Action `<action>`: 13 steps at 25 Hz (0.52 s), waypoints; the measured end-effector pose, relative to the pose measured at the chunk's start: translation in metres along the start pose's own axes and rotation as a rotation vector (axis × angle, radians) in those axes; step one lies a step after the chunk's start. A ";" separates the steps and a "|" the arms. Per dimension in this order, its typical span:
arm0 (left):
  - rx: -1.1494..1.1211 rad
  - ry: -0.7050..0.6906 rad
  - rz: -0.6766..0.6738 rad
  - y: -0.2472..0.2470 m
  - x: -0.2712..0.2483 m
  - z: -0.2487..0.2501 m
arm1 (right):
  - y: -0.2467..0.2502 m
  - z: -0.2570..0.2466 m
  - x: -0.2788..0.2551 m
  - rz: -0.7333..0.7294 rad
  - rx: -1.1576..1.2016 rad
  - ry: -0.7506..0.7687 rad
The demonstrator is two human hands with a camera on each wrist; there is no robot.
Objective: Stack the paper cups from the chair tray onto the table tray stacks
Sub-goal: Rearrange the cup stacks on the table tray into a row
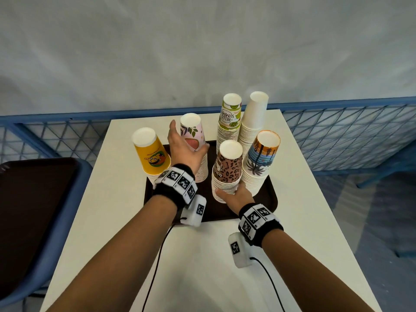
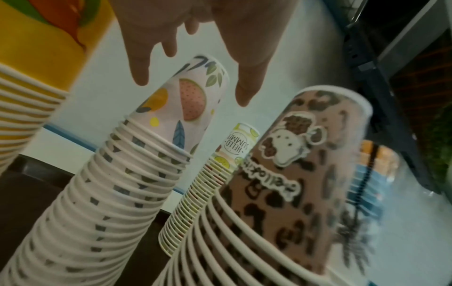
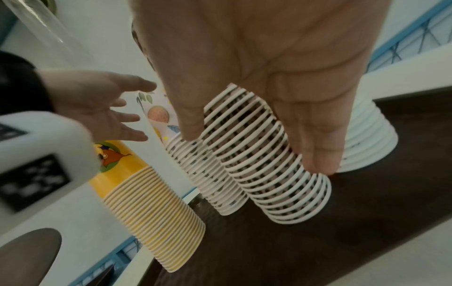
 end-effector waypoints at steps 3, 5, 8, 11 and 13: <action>-0.023 0.043 -0.037 -0.018 0.024 -0.009 | -0.005 -0.008 0.008 0.050 0.101 0.001; -0.033 0.125 -0.069 -0.030 0.033 -0.021 | -0.008 -0.013 0.017 0.064 0.144 0.010; -0.038 0.174 0.012 -0.027 0.038 -0.037 | -0.016 -0.016 0.034 0.062 0.132 -0.011; -0.043 0.197 0.094 -0.020 0.043 -0.047 | -0.020 -0.027 0.051 0.027 0.090 -0.027; -0.036 0.196 0.106 -0.020 0.046 -0.049 | -0.023 -0.035 0.061 -0.007 0.069 -0.022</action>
Point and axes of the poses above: each hand's wrist, its own x-axis towards the middle knuckle, its own y-axis out of the back of the hand, z = x × y, the point moved 10 cm from there along x, towards the middle knuckle, and after that the axes turned 3 degrees about x, right-handed, at the moved point
